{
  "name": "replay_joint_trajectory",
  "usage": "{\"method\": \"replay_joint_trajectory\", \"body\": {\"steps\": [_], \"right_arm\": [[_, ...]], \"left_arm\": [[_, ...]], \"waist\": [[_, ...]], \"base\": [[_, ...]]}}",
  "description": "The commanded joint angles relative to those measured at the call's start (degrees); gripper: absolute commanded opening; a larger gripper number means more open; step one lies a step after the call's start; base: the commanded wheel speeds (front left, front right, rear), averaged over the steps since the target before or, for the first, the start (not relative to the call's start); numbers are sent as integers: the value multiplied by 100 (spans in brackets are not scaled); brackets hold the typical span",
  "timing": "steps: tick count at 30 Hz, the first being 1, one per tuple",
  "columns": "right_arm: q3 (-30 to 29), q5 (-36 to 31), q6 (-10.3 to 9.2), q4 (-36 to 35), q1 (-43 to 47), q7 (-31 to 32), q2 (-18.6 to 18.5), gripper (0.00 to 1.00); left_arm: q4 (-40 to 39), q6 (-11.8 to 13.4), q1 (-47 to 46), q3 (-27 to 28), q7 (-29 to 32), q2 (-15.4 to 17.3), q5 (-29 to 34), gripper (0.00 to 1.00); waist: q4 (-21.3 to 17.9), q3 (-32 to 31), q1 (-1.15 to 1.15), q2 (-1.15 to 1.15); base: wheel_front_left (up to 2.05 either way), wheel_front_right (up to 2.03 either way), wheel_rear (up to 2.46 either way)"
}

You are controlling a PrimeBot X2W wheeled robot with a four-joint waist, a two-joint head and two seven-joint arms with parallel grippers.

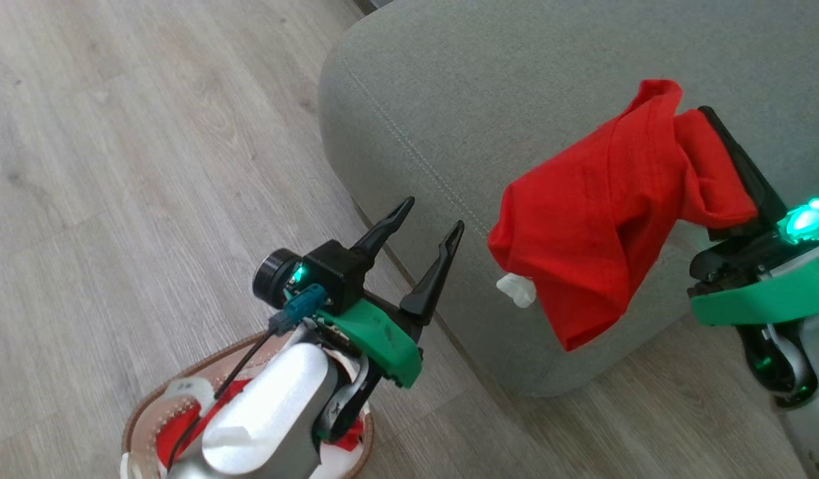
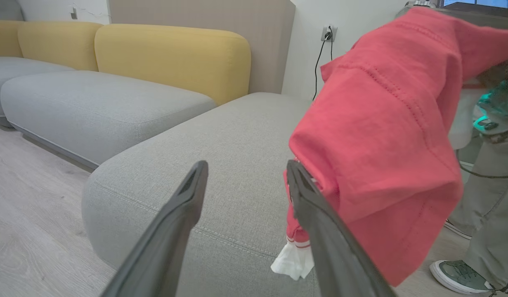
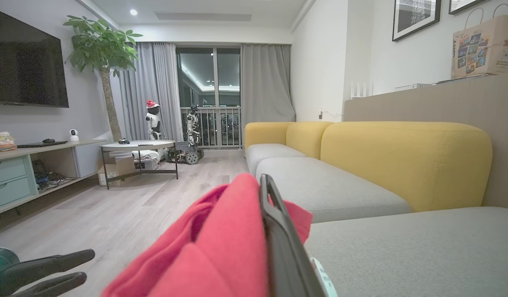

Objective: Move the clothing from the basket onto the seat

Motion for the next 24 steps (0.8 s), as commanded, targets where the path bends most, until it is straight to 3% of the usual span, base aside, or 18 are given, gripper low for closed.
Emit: {"method": "replay_joint_trajectory", "body": {"steps": [1, 12, 24], "right_arm": [[-12, 29, -1, -215, -106, -31, -153, 0], [199, 393, -1, 432, -1219, -31, -633, 0], [464, 925, -1, 1767, -3169, -31, -1407, 0]], "left_arm": [[-146, 32, -341, 168, -56, 4, 62, 100], [-122, 19, -575, 50, 17, -60, 121, 100], [-137, 37, -1226, -245, 325, -226, 433, 100]], "waist": [[-16, 25, 0, 0], [141, 383, 0, 0], [689, 1450, 0, 0]], "base": [[0, 0, 0], [0, 0, 0], [0, 0, 0]]}}
